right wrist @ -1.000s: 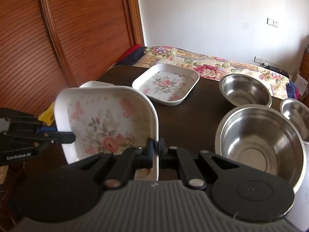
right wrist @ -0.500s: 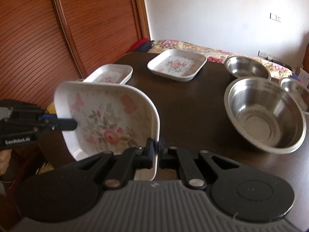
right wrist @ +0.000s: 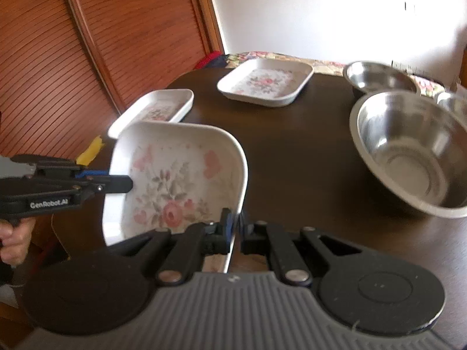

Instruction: Organize plates and bowls

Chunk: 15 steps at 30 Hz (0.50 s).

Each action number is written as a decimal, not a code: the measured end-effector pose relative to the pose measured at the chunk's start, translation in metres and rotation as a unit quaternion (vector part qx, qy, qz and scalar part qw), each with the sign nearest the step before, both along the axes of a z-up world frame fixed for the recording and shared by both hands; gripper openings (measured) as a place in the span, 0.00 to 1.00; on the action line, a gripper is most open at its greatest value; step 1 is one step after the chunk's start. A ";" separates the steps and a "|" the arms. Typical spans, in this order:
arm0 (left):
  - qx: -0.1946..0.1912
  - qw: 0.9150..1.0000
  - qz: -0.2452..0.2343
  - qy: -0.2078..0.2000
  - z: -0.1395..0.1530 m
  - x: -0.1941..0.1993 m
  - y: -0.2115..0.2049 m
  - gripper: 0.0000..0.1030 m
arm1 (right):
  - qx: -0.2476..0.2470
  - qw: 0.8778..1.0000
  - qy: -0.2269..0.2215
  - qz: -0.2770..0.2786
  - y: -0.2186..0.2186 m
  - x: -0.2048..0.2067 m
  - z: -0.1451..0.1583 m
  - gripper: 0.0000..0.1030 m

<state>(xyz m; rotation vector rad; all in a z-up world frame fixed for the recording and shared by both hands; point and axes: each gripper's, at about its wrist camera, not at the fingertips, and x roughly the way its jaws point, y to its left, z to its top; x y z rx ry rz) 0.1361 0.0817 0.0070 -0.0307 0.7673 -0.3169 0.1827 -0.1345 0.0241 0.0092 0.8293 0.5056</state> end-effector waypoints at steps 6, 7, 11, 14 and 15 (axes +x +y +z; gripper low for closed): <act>0.006 1.000 0.008 0.014 -0.020 0.008 0.002 0.35 | 0.002 1.000 0.012 -0.007 0.001 -0.002 -0.017 0.09; 0.005 1.000 0.008 0.015 -0.021 0.009 0.002 0.35 | 0.002 1.000 0.014 -0.008 0.001 -0.002 -0.019 0.09; 0.005 1.000 0.009 0.016 -0.025 0.011 0.001 0.35 | 0.003 1.000 0.016 -0.012 0.000 -0.003 -0.020 0.09; 0.006 1.000 0.008 0.017 -0.027 0.012 -0.001 0.35 | 0.004 1.000 0.015 -0.018 -0.001 -0.003 -0.021 0.10; 0.007 1.000 0.008 0.016 -0.027 0.013 -0.002 0.35 | 0.005 1.000 0.014 -0.018 -0.002 -0.003 -0.021 0.10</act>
